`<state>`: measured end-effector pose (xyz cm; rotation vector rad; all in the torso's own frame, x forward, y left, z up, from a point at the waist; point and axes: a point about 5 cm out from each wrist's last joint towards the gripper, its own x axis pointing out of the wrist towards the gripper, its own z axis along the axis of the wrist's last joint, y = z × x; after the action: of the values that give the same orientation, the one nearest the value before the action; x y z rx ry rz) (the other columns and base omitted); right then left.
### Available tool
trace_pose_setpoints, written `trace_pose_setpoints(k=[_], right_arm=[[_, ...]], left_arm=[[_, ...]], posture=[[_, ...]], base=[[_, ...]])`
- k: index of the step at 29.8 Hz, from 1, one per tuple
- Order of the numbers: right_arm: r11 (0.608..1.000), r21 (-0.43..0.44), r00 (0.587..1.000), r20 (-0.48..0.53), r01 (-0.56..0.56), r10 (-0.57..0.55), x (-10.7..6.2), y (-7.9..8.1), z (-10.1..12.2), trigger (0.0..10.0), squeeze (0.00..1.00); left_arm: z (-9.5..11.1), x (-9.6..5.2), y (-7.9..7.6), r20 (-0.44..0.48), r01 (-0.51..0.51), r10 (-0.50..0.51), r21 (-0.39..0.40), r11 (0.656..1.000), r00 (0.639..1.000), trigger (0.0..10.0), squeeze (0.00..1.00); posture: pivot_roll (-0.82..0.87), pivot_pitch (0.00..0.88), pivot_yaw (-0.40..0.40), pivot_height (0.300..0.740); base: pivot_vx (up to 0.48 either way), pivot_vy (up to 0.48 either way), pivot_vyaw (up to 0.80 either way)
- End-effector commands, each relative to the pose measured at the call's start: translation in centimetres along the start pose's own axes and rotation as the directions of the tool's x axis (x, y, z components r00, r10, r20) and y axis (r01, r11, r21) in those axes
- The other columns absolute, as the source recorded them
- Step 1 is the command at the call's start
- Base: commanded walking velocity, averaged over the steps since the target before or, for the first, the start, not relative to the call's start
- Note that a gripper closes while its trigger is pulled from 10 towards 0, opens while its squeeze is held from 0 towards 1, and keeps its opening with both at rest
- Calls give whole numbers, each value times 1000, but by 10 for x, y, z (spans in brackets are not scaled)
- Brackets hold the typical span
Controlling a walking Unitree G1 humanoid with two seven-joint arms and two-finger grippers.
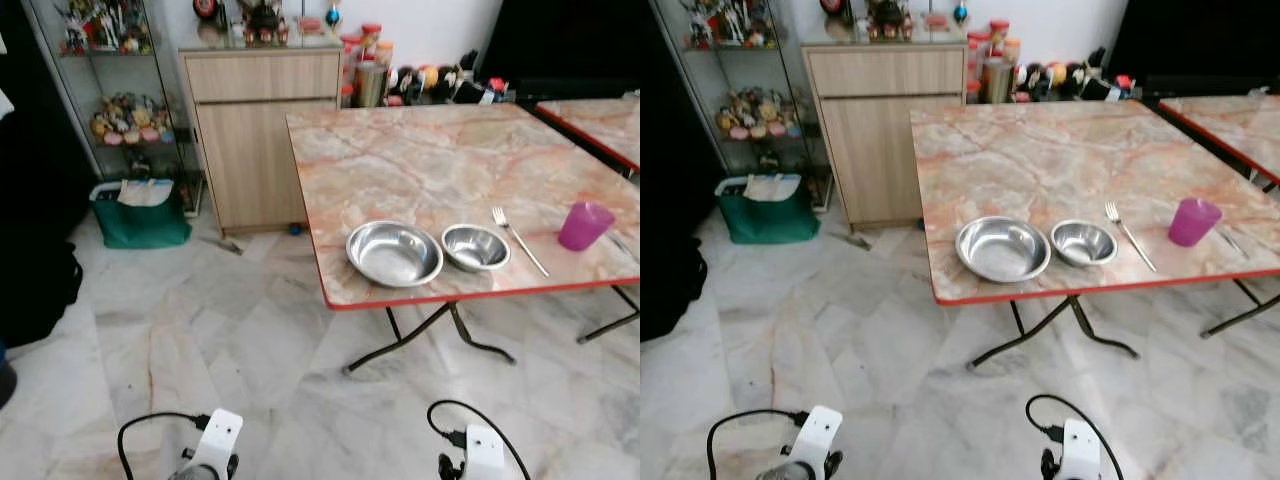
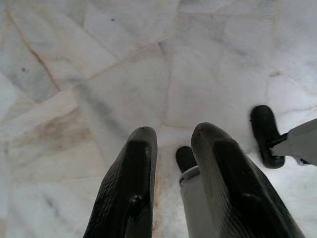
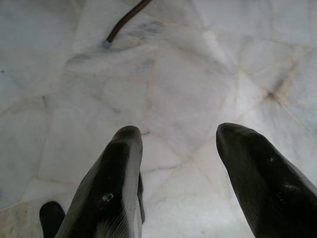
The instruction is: Setting the table
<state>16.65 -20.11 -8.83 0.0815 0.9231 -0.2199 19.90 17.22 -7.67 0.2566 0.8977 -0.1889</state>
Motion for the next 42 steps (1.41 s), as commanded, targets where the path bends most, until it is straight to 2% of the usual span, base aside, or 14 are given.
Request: trace_pose_setpoints(k=[1,5,8,13,15,31,35,42], right_arm=[[1000,5,1000,20,-6,6,1,2,6,10000,0],[1000,-8,1000,17,-11,11,1,2,6,10000,0],[999,-50,1000,9,-15,16,1,3,5,10000,0],[999,-40,1000,4,-9,10,1,4,4,10000,0],[1000,-18,1000,0,-2,2,1,4,3,10000,0],[1000,-19,1000,4,2,-2,1,3,4,10000,0],[999,-44,1000,12,-1,1,1,2,5,10000,0],[999,-35,1000,13,2,-1,1,0,5,10000,0]], left_arm=[[-2,0,1,-12,-1,1,24,1000,1000,10000,0],[-4,-1,3,-24,-3,4,30,1000,1000,10000,0],[-4,-1,4,-27,-5,5,28,1000,1000,10000,0],[-4,-1,4,-27,-5,6,26,1000,1000,10000,0],[-5,-1,4,-29,-5,6,25,1000,1000,10000,0],[-3,-1,3,-20,-1,1,11,1000,1000,10000,0],[-3,-1,2,-17,-5,6,6,1000,1000,10000,0],[-5,-1,1,-22,-3,3,3,1000,1000,10000,0]], posture=[[9,0,-20,736],[15,0,-22,736],[18,0,-25,736],[18,0,-24,736],[16,0,-20,736],[15,0,-27,736],[16,0,-33,736],[13,0,-32,736]], base=[[0,0,0],[0,0,0],[0,0,138],[0,0,488],[0,0,0],[0,0,0],[0,-314,0],[0,-337,0]])
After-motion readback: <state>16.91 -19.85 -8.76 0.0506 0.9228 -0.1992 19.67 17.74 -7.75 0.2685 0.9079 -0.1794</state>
